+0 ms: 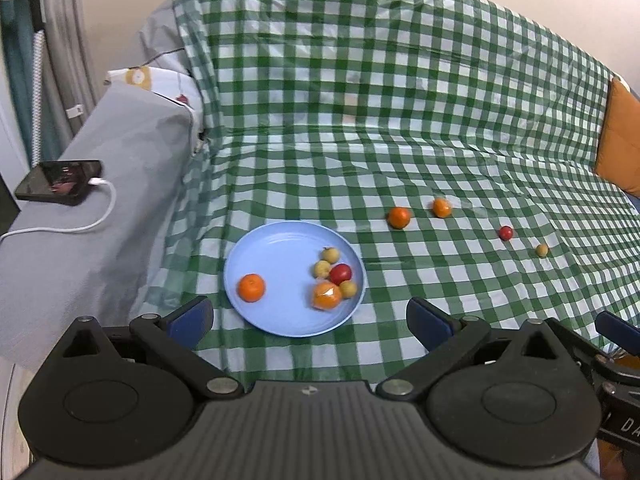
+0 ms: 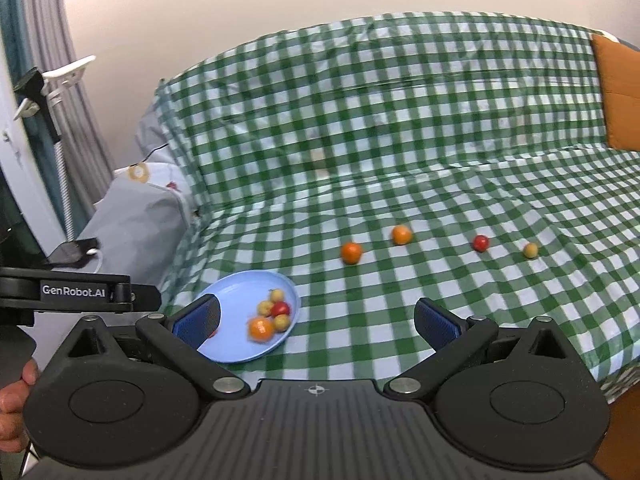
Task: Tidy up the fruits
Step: 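Move both open grippers away from the plate toward the remaining fruits, then grasp a red tomato with the right gripper while the left gripper grasps an orange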
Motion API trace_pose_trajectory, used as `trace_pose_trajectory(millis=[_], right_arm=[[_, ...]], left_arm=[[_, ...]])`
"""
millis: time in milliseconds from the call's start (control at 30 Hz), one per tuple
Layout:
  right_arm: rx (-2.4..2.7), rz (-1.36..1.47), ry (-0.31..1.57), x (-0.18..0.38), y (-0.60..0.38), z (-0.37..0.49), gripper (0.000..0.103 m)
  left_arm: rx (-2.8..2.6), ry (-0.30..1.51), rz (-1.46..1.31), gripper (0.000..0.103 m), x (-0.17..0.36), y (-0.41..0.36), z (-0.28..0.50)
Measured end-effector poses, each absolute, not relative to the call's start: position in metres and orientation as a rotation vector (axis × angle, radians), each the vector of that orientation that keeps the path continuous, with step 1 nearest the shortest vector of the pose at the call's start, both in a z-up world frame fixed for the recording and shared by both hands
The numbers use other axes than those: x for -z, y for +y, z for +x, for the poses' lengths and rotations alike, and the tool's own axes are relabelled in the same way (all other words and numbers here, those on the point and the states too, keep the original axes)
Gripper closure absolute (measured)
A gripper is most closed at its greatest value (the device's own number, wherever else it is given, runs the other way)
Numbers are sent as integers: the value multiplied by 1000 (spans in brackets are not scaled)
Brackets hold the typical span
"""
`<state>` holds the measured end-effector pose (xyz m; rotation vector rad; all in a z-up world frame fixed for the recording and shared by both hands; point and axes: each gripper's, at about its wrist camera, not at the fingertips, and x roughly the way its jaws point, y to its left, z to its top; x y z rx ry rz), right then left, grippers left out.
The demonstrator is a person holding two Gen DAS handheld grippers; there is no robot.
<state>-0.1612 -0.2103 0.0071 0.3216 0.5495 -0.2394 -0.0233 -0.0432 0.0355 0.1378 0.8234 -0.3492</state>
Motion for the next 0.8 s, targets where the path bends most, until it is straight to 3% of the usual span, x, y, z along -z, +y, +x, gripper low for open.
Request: trace_pose_trajectory(millis=[400, 800], right_arm=[[400, 339, 562, 27, -288, -128, 1], [541, 332, 584, 102, -394, -36, 1]], left_arm=[[377, 979, 135, 0, 7, -121, 53], [447, 985, 239, 0, 91, -236, 154]])
